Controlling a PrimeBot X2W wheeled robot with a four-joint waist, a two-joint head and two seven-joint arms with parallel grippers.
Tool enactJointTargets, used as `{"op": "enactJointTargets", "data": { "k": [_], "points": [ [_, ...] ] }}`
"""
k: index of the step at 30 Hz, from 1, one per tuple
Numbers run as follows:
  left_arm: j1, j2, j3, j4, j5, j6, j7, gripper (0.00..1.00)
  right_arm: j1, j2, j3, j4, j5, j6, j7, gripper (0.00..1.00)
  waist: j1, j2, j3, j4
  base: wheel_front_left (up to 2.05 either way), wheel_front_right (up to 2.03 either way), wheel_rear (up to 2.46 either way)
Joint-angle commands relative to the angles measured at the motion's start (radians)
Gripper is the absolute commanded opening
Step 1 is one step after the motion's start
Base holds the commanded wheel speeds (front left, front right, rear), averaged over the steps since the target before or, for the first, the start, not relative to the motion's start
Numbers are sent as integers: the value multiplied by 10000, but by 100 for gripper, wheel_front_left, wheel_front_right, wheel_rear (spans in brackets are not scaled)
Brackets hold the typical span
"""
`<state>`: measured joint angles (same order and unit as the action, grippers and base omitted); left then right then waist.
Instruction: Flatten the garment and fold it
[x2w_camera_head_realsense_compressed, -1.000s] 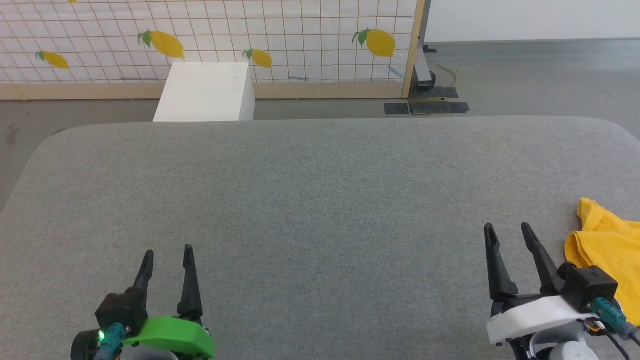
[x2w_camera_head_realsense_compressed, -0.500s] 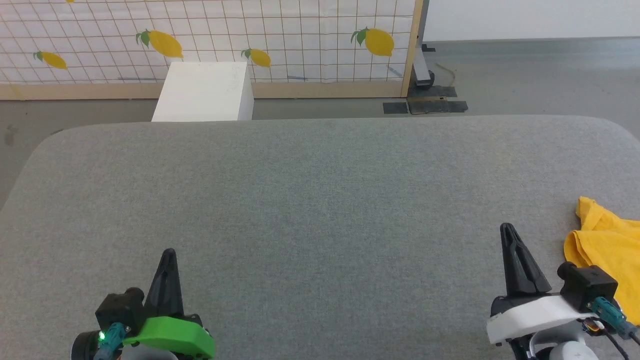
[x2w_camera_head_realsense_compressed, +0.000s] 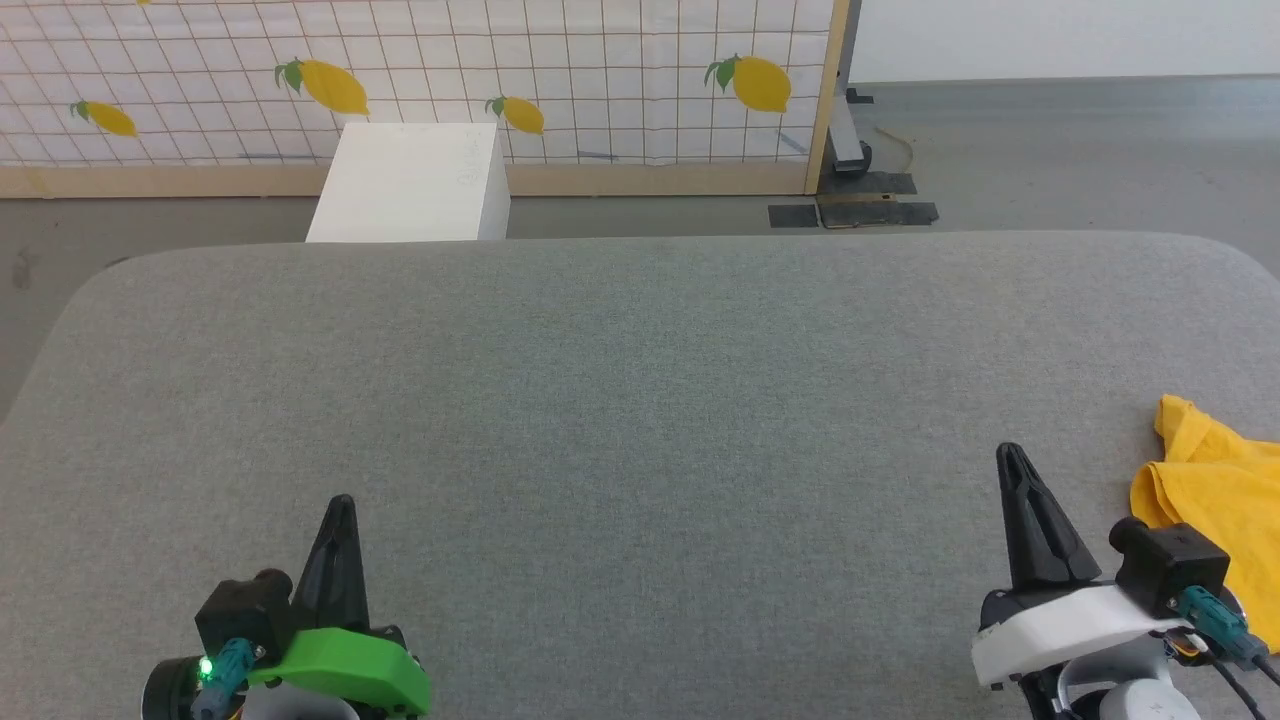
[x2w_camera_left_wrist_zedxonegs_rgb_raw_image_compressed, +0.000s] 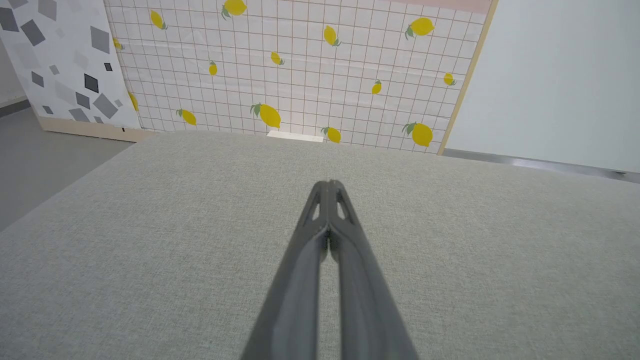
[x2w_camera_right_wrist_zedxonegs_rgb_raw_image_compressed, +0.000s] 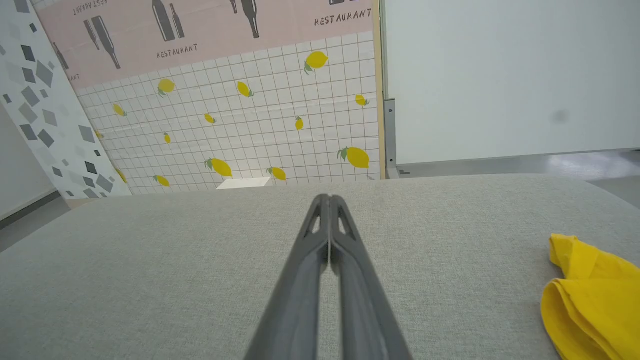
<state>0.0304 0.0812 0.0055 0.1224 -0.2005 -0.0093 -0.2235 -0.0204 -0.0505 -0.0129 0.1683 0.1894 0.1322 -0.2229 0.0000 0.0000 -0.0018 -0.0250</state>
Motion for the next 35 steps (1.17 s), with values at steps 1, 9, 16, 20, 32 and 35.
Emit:
{"op": "enactJointTargets", "data": {
  "k": [1, 9, 16, 20, 32, 35],
  "points": [
    [-46, -44, -2, -53, 181, 14, 62, 0, 31, 0, 12, -84, -100, -2, 64, 0, 0, 0, 0, 4, 0, 0, 0],
    [-75, -74, -8, -186, 388, 23, 309, 0, 51, 1, 25, -266, -304, -4, 310, 0, 0, 0, 2, 32, 0, 0, 0],
    [-92, -91, -11, -261, 505, 28, 448, 0, 62, 1, 33, -368, -419, -5, 449, 0, 0, 0, 3, 47, 0, 0, 0],
    [-101, -101, -13, -305, 573, 31, 529, 0, 68, 1, 37, -428, -486, -5, 529, 0, 0, 0, 4, 57, 0, 0, 0],
    [-130, -131, -19, -435, 776, 40, 771, 0, 88, 1, 50, -606, -685, -6, 770, 0, 0, 0, 6, 84, 0, 0, 0],
    [-138, -138, -21, -469, 828, 42, 833, 0, 92, 1, 54, -652, -737, -7, 833, 0, 0, 0, 7, 91, 0, 0, 0]
  ]
}}
